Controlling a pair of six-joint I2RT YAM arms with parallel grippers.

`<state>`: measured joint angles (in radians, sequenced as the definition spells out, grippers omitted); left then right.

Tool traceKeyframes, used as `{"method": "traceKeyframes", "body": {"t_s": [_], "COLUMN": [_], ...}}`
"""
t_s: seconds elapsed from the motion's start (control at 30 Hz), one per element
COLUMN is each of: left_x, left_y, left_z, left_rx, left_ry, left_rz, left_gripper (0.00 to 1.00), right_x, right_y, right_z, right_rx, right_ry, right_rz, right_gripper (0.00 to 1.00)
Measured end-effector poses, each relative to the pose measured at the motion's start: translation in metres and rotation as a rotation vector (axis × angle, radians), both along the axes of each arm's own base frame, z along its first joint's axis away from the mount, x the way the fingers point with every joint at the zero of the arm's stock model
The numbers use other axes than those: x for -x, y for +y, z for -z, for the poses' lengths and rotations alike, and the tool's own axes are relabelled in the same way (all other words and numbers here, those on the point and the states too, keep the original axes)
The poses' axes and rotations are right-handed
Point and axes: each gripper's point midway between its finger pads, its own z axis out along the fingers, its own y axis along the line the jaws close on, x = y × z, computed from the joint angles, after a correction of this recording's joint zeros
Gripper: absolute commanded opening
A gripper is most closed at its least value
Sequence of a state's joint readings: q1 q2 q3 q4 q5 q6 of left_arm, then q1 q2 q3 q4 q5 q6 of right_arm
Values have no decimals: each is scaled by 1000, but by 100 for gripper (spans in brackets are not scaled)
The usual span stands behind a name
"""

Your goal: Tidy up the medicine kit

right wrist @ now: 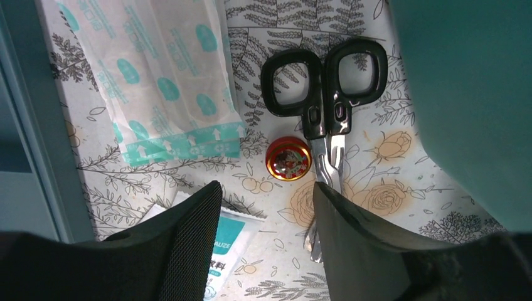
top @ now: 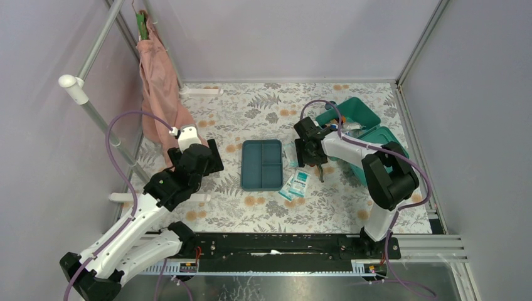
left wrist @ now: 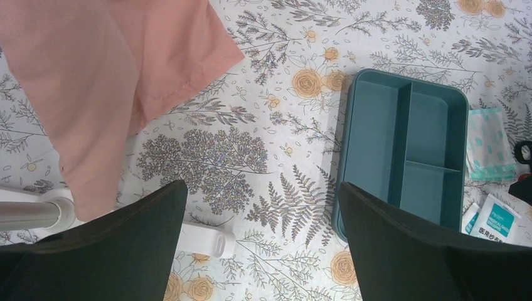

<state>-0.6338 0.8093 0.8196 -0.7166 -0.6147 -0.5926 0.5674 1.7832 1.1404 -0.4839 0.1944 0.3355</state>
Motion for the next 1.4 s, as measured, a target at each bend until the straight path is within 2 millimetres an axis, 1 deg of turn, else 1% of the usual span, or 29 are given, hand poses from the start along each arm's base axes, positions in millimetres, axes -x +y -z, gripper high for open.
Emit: {"method": "traceKeyframes", "body": {"t_s": [0.33, 0.47, 0.8, 0.9, 1.03, 1.1, 1.17, 1.27, 1.33, 1.4], "left_x": [0, 0, 1, 0, 0, 0, 0, 0, 0, 0], "left_y": [0, 0, -2, -2, -2, -2, -2, -2, -2, -2], "left_z": [0, 0, 0, 1, 2, 2, 2, 2, 2, 2], "left_rx": [0, 0, -1, -2, -5, -5, -5, -5, -5, -5], "left_ry": [0, 0, 1, 3, 6, 6, 6, 7, 7, 7], "left_rz": [2, 2, 7, 7, 7, 7, 7, 7, 7, 8], "left_gripper": [99, 99, 99, 99, 99, 99, 99, 99, 99, 99], "right_x": [-7, -11, -11, -11, -11, -9, -8, -8, -9, -14], "right_y": [-2, -2, 1, 1, 1, 2, 4, 5, 4, 3], "right_z": [11, 11, 13, 13, 10, 1, -16, -48, -75, -99], "right_rx": [10, 9, -6, -7, -12, -27, -54, -95, -124, -149], "right_ry": [13, 7, 22, 22, 20, 10, -14, -75, -125, -173], "right_rz": [-4, -6, -19, -21, -24, -27, -31, -34, -33, -26], "right_gripper": [56, 52, 38, 36, 35, 35, 35, 35, 35, 34]}}
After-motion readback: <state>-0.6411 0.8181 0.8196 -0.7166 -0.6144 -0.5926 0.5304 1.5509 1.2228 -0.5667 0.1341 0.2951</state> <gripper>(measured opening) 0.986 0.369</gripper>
